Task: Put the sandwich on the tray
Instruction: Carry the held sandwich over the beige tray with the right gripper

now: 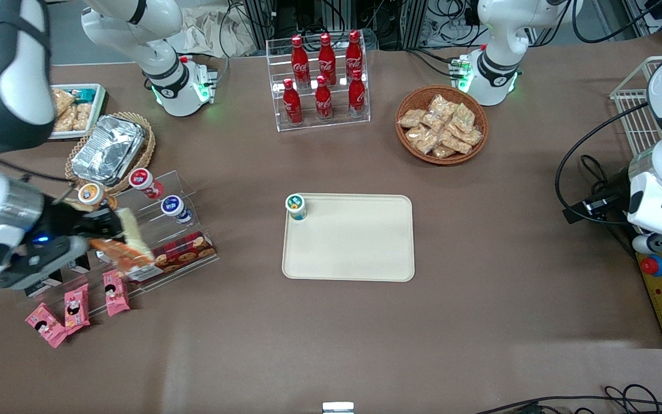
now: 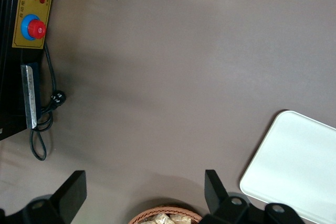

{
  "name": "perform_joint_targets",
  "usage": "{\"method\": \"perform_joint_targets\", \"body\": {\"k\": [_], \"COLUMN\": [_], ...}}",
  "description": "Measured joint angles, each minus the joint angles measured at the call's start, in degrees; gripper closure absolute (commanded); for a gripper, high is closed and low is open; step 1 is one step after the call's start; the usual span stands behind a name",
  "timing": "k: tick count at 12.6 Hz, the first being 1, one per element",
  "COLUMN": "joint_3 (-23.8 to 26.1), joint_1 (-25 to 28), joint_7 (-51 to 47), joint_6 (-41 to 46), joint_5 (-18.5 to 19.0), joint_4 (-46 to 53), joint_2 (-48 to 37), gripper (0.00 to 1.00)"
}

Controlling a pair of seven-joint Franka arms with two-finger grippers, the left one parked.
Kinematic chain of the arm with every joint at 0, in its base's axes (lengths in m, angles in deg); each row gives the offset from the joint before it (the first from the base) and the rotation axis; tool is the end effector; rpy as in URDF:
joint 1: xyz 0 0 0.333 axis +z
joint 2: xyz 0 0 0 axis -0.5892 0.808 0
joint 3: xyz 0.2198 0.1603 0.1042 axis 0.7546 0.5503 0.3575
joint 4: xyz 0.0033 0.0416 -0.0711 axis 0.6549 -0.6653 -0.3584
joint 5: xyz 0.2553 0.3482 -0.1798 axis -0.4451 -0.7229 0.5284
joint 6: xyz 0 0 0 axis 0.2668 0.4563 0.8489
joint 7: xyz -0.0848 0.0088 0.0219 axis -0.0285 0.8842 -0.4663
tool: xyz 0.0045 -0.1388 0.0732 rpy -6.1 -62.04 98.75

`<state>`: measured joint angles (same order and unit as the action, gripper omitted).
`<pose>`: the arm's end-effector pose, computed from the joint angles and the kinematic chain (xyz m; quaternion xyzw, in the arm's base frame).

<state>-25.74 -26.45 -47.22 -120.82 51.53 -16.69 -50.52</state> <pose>0.7112 0.1202 0.4933 -0.9621 -0.2526 -0.0099 0.1024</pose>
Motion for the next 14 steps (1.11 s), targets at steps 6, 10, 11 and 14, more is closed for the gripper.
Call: {"method": "perform_joint_targets", "body": {"k": [6, 10, 11, 14], "joint_3": [12.9, 13.1, 13.1, 13.1], "joint_1": [6.6, 16.9, 18.8, 22.8], "joint_7": [0.9, -0.2, -0.5, -0.5], "joint_6": [-7.8, -14.9, -16.8, -22.5], "joint_5": [9.5, 15.5, 16.8, 23.3], "joint_4": [-0.2, -0.6, -0.8, -1.0], "joint_2": [4.0, 9.5, 11.2, 15.9], "gripper": [0.72, 0.72, 0.72, 0.72]}}
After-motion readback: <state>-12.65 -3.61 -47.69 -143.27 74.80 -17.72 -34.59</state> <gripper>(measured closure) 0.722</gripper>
